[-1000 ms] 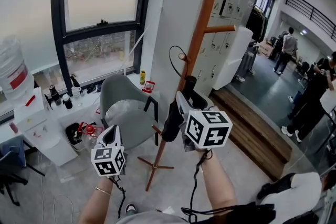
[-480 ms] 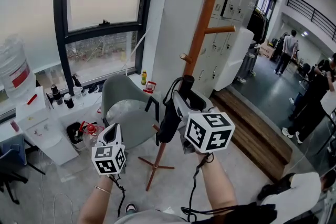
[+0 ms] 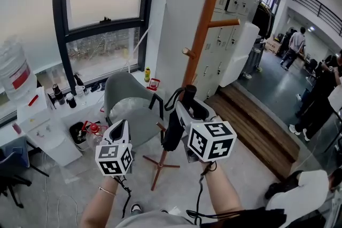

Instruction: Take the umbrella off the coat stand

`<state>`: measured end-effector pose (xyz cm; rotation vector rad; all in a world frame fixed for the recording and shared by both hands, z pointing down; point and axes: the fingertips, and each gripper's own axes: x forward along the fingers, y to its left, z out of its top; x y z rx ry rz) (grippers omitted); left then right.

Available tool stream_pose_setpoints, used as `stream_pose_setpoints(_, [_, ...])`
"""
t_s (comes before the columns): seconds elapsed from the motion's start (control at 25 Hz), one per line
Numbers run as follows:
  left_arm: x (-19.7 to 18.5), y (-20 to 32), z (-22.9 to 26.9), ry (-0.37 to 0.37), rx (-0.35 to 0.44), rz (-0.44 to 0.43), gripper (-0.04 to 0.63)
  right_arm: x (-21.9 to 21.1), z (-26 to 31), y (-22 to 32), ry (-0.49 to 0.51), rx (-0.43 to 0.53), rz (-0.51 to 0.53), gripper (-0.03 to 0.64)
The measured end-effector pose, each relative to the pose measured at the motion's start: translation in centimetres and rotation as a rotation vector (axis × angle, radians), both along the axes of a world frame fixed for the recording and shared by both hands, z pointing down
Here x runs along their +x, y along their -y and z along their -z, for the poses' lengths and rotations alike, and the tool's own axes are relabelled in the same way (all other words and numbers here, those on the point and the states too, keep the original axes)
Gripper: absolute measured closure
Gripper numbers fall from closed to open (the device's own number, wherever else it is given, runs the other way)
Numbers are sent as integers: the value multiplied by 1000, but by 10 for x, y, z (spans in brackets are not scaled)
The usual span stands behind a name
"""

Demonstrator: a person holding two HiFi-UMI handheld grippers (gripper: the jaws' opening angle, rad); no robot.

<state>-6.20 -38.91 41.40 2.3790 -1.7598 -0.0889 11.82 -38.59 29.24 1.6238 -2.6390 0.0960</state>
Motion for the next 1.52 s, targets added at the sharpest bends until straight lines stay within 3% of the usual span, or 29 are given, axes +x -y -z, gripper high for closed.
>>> stream_pose_setpoints(0.32, [23, 4, 6, 3, 2, -52, 592, 21, -31, -12, 9, -47, -50, 463])
stream_pose_setpoints(0.92, [82, 16, -6, 17, -18, -188, 592, 87, -79, -31, 14, -104, -237, 463])
stream_pose_setpoints(1.52, [115, 21, -5, 17, -13, -255, 592, 124, -89, -42, 13, -119, -350, 463])
